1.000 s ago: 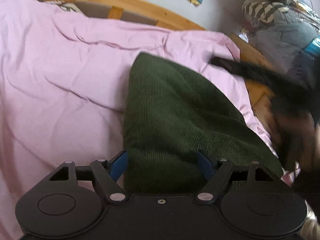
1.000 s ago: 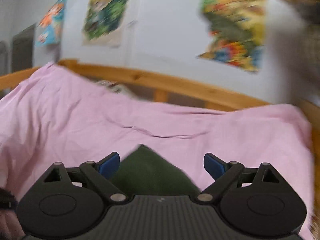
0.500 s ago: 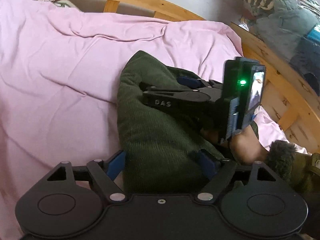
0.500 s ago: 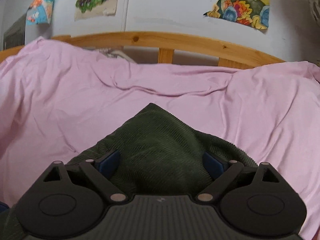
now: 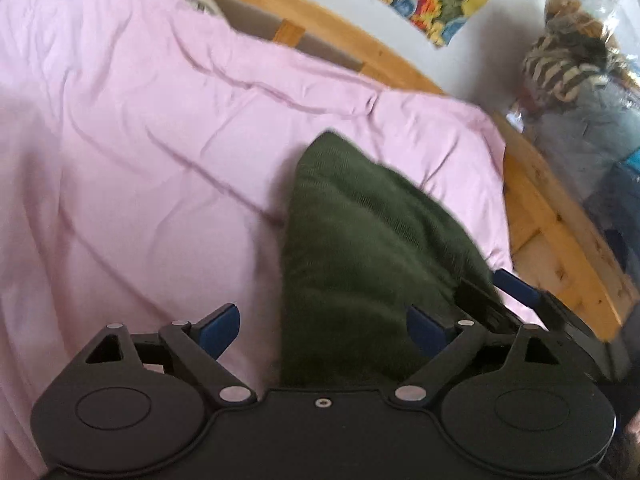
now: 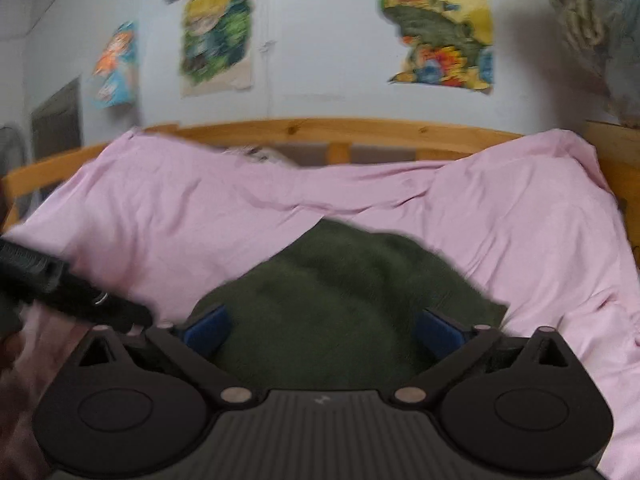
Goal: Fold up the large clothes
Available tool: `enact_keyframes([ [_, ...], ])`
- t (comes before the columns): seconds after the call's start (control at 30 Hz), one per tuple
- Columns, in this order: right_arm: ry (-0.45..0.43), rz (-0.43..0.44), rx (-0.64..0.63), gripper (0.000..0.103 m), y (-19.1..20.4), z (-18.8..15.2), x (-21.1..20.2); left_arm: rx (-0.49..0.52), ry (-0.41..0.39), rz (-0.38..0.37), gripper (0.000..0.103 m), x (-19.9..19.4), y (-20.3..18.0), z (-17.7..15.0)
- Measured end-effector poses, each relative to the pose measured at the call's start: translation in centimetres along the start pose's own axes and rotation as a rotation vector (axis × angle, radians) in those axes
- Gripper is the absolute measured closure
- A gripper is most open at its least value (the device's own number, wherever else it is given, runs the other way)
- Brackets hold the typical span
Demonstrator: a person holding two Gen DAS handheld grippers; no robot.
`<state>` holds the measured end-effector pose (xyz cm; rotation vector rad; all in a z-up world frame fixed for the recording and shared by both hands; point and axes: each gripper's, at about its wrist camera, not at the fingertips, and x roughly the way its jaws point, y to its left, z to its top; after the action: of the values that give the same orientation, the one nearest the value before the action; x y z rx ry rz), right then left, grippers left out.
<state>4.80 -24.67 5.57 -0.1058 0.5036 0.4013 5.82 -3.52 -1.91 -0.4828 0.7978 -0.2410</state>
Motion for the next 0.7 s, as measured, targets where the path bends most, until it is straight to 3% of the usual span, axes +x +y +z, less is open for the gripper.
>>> enact_keyframes([
  [0.07,-0.006,-0.043,-0.030,0.001,0.6,-1.0,-0.3,0.002,0.012,0.015,0.011,0.2,0.0,-0.4],
  [0.23,0.063,-0.047,0.036,0.001,-0.3,-2.4,1.4,0.045,0.031,0.055,0.010,0.8,-0.4,-0.5],
  [0.57,-0.043,-0.081,0.019,0.002,-0.2,-6.0,2.2,0.057,0.069,0.084,0.004,1.8,-0.3,-0.9],
  [0.7,-0.027,-0.066,0.035,0.002,-0.7,-5.3,2.3,0.075,0.042,0.106,0.005,1.6,-0.9,-1.2],
])
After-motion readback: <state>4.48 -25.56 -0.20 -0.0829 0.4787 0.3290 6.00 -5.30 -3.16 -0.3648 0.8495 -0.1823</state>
